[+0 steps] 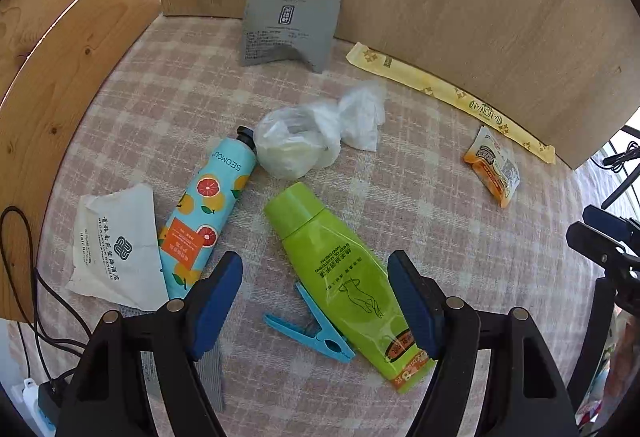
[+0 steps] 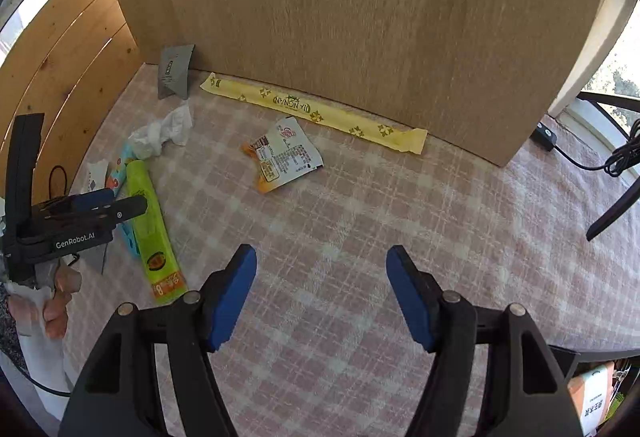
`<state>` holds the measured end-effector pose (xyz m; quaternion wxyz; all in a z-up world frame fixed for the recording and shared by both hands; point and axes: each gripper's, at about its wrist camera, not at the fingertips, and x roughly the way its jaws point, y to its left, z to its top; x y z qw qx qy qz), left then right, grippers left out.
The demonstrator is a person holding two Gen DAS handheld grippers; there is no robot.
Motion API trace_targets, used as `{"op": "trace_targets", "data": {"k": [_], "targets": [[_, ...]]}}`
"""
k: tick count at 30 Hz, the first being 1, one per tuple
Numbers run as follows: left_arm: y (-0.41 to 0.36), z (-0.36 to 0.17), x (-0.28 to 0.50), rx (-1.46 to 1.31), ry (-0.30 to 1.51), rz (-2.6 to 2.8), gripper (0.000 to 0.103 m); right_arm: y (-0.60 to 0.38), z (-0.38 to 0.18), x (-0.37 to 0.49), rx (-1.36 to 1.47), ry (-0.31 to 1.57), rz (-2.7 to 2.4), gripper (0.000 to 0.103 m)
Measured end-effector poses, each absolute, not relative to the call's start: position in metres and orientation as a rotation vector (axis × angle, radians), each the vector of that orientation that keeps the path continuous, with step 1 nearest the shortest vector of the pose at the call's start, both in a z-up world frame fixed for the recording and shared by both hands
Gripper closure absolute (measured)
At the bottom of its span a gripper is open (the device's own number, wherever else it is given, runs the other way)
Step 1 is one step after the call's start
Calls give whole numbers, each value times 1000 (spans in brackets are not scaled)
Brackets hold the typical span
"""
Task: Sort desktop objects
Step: 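Move the left gripper to the green lotion bottle while the right approaches a Coffee-mate sachet, then grasp the green lotion bottle with the left gripper while the right grasps the sachet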
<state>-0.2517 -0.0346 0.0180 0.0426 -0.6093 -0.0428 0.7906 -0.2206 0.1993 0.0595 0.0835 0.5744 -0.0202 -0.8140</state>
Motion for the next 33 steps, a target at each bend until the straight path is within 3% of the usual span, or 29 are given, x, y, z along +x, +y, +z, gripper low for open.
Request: {"op": "trace_targets", "data": {"k": [7, 12, 23, 30, 33], "targets": [[-18, 6, -254, -1855, -77, 2409, 34, 176, 34, -273, 1741, 23, -2356, 36], [2, 7, -253, -1808, 24, 2422, 52, 172, 19, -292, 1775, 32, -2309, 36], [21, 8, -239, -1725, 55, 2429, 63, 154, 10, -303, 1764, 130, -2332, 36], [31, 9, -216, -1687, 53, 2410, 66, 154, 13, -282, 1775, 181, -2352, 60], [38, 9, -199, -1679, 45, 2387, 67, 163, 14, -268, 1794, 137, -2346, 65]]}}
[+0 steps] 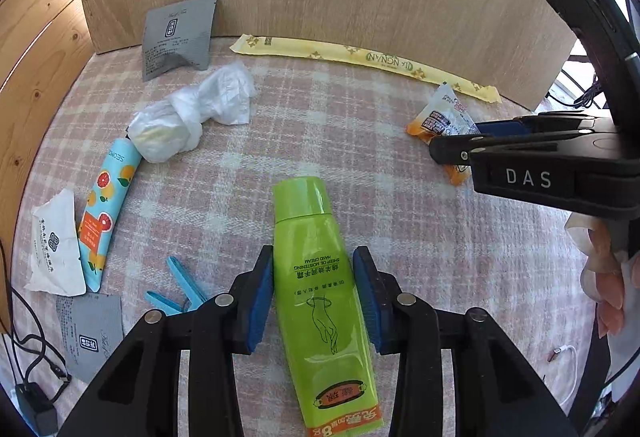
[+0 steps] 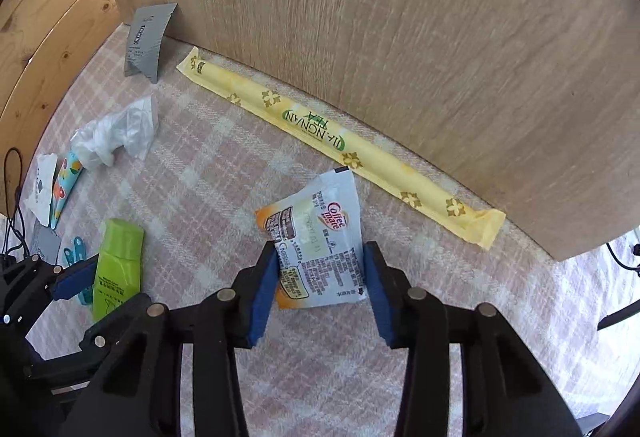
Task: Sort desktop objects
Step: 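Grasp the green lotion bottle with the left gripper while the right grasps the sachet, then carry the bottle and sachet into the black tray and open both grippers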
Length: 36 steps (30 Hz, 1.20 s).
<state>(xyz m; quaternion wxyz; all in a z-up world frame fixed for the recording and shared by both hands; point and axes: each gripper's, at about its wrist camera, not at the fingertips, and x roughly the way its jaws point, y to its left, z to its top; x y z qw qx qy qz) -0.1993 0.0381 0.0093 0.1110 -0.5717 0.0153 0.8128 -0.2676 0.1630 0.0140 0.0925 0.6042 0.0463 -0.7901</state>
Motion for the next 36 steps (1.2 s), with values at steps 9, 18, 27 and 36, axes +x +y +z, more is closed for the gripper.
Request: {"op": "trace_targets", "data": {"k": [9, 18, 27, 36], "targets": [[55, 14, -164, -1685, -1, 2307, 69, 202, 18, -208, 1853, -50, -2365, 69], [83, 22, -163, -1658, 118, 2266, 83, 255, 43, -161, 1830, -192, -2492, 69], [79, 26, -142, -1651, 207, 2255, 82, 286, 70, -123, 1797, -249, -2563, 69], [84, 30, -124, -1645, 153, 2245, 89, 283, 67, -118, 1806, -257, -2570, 69]]}}
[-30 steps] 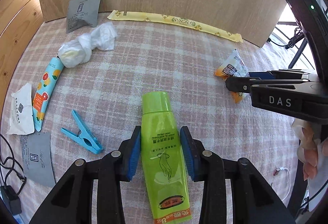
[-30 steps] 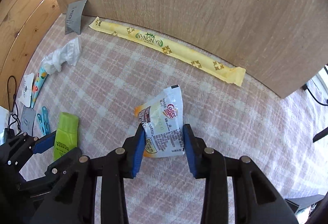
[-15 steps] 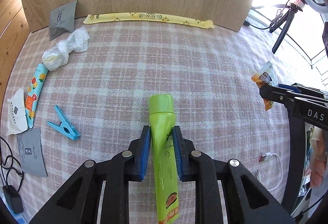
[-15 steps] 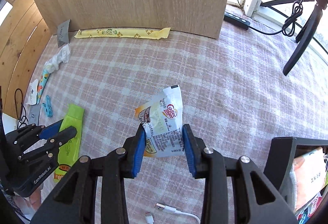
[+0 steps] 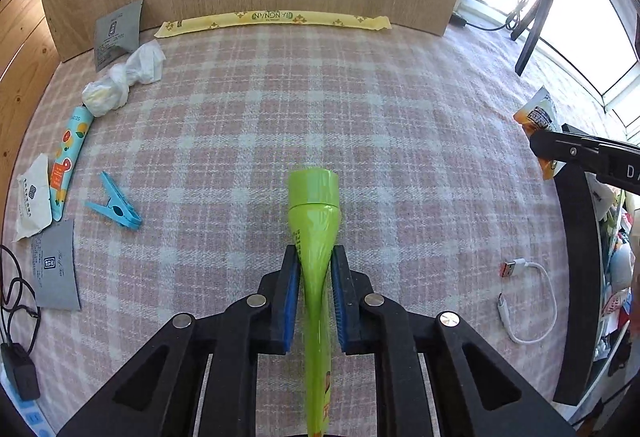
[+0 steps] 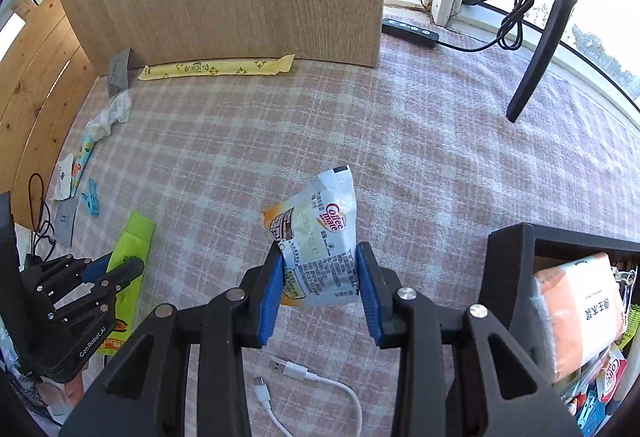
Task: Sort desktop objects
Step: 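Carry the bottle and sachet into the black tray and open both grippers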
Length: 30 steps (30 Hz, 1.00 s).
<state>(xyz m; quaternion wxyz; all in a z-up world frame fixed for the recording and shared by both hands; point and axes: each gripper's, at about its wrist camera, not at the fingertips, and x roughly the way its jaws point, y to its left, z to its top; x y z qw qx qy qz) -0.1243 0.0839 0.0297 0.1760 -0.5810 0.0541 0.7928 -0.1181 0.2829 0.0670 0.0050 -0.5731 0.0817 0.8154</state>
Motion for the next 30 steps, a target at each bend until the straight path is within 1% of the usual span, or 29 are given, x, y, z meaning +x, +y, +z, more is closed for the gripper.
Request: {"op": "trace_targets", "data": {"k": [4, 8, 17, 21, 26, 30], "targets": [[94, 55, -122, -1584, 160, 2241, 89, 297, 85, -98, -1733, 338, 2577, 69], [123, 85, -109, -1485, 225, 2192, 90, 321, 101, -65, -1680, 399, 2565, 69], [232, 141, -71, -1289, 323, 1981, 90, 428, 135, 35, -1506, 481, 2418, 69], [291, 165, -49, -1218, 329, 1848, 90, 474, 142, 79, -1439, 512, 2321, 69], [361, 181, -19, -1139, 367, 1742, 91, 510, 142, 117, -1406, 536, 2222, 69], [408, 176, 3, -1112, 431, 1688, 89, 522, 143, 134, -1401, 531, 2183, 69]]}}
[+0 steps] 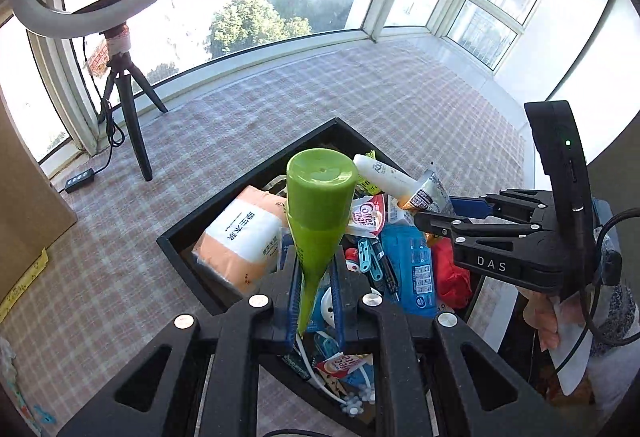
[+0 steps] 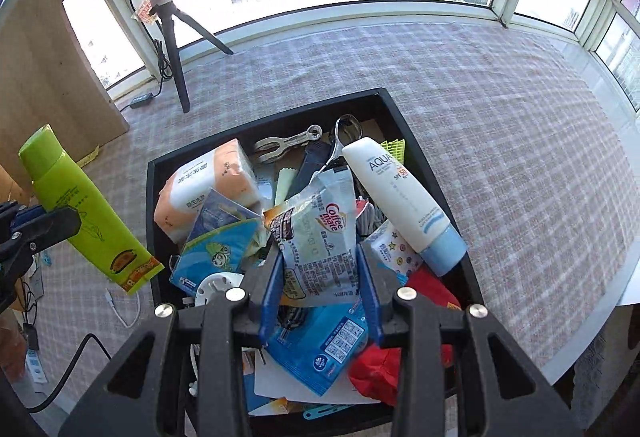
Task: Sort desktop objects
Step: 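Carry the bottle and sachet into the black tray and open both grippers, then move the left gripper to the white pouch while the right approaches the blue clothespin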
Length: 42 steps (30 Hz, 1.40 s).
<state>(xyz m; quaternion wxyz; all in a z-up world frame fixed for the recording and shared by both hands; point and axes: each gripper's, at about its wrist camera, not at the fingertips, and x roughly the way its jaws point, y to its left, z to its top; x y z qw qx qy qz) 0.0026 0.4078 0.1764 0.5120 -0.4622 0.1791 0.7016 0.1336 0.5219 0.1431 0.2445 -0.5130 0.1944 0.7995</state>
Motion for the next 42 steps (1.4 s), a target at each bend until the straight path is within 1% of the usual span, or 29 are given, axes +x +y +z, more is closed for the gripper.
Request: {"op": "trace_targets", "data": {"k": [1, 2, 3, 4, 8, 14, 19, 25, 32, 36, 42], "targets": [[418, 174, 6, -1120, 451, 1678, 88, 524, 142, 135, -1408, 539, 2183, 67], [424, 171, 7, -1128, 464, 1678, 82, 525, 142, 137, -1411, 550, 2188, 66], [429, 170, 8, -1130, 468, 1688, 74, 527, 142, 139, -1406, 556, 2182, 62], [431, 170, 8, -1120, 471, 1695, 73, 529, 143, 140, -1402, 558, 2165, 56], [429, 168, 5, -1123, 480, 1701, 73, 530, 145, 144, -1383, 574, 2163, 50], [409, 165, -4, -1131, 485, 1757, 73, 524, 144, 140, -1382, 579, 2179, 50], [377, 154, -14, -1177, 482, 1827, 73, 507, 144, 128, -1400, 534, 2222, 50], [317, 142, -29, -1249, 504, 1959, 73, 476, 141, 108, -1440, 520, 2332, 50], [211, 130, -48, -1402, 459, 2148, 71, 421, 144, 74, -1474, 411, 2471, 50], [149, 131, -54, -1483, 350, 2262, 71, 380, 140, 53, -1526, 305, 2544, 50], [85, 139, -47, -1503, 289, 2408, 70, 329, 132, 30, -1553, 240, 2616, 50]]}}
